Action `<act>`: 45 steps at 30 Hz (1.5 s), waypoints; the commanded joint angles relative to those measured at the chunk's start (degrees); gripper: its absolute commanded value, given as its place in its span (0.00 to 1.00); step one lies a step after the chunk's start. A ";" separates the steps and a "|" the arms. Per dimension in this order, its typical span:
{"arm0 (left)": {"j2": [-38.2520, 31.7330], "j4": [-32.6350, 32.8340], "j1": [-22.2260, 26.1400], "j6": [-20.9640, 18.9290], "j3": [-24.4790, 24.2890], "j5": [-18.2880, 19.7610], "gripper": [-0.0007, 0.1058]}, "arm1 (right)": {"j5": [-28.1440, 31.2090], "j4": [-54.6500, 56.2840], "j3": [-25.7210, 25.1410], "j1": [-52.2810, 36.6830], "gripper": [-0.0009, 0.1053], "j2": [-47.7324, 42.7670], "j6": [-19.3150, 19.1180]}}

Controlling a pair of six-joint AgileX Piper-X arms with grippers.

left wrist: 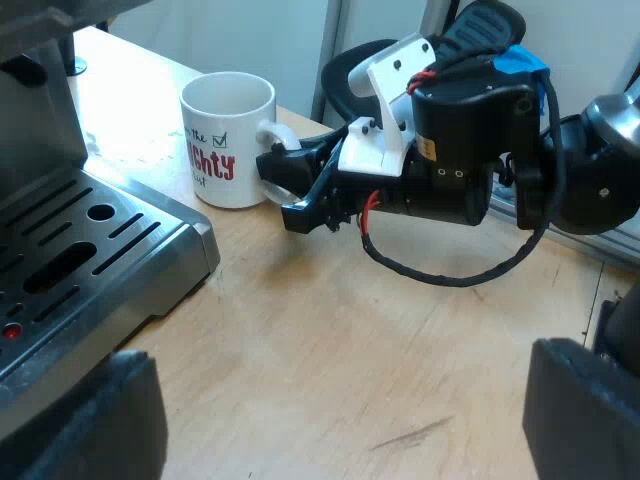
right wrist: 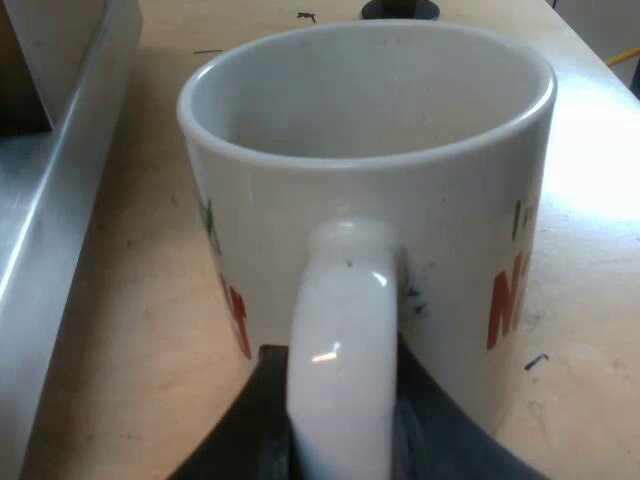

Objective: Remove mug from coffee machine

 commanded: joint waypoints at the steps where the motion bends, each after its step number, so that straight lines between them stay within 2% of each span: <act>1: 0.16 -0.45 -0.25 0.11 -0.37 -0.64 0.75 | -0.03 -0.11 0.29 0.01 0.05 -0.28 0.21; 4: 0.16 -0.45 -0.25 0.11 -0.37 -0.64 0.75 | -0.03 0.53 0.29 0.64 0.24 -0.28 0.32; 6: 0.16 -0.45 -0.25 0.11 -0.37 -0.64 0.75 | -0.03 2.30 0.29 0.77 0.41 -0.28 0.55; 9: 0.16 -0.45 -0.25 0.11 -0.37 -0.64 0.75 | -0.03 5.74 0.29 1.20 0.55 -0.93 0.55; 14: 0.16 -0.45 -0.25 0.11 -0.37 -1.48 0.75 | 0.30 19.28 0.29 1.80 0.56 -5.81 0.82; 17: 0.16 -0.45 -0.25 0.11 -0.37 -1.92 0.75 | 0.30 28.40 0.29 1.80 0.56 -11.43 2.98; 22: 0.16 -0.45 -0.25 0.11 -0.37 -1.95 0.75 | -2.69 42.85 -0.24 1.80 0.56 -21.36 4.51; 25: 0.16 -0.45 -0.25 0.11 -0.37 -1.95 0.75 | -4.70 56.02 -2.14 1.80 0.56 -27.95 4.67; 28: 0.16 -0.31 -0.25 0.11 -0.37 -2.61 0.75 | -7.37 68.53 -4.49 1.80 0.56 -33.15 5.81; 32: 0.16 1.99 -0.25 -0.15 -0.37 -6.69 0.75 | -12.12 82.80 -8.91 1.80 0.56 -38.93 6.22; 34: 0.16 3.50 -0.25 -0.14 -0.37 -7.11 0.75 | -11.95 88.29 -11.06 1.80 0.56 -40.67 7.00; 36: 0.16 6.13 -0.25 -2.49 -0.37 -7.90 0.75 | -11.97 95.56 -14.39 1.80 0.56 -42.82 8.09; 38: 0.16 7.97 -0.15 -3.75 -0.71 -7.90 0.75 | -11.97 99.88 -16.47 1.80 0.56 -43.95 8.09; 42: 0.16 11.39 -0.02 -3.83 -2.08 -8.10 0.75 | -12.63 107.38 -21.28 1.80 0.56 -45.07 8.32; 45: 0.16 14.17 0.66 -3.83 -3.94 -10.23 0.75 | -12.76 111.37 -25.04 1.80 0.56 -45.07 8.35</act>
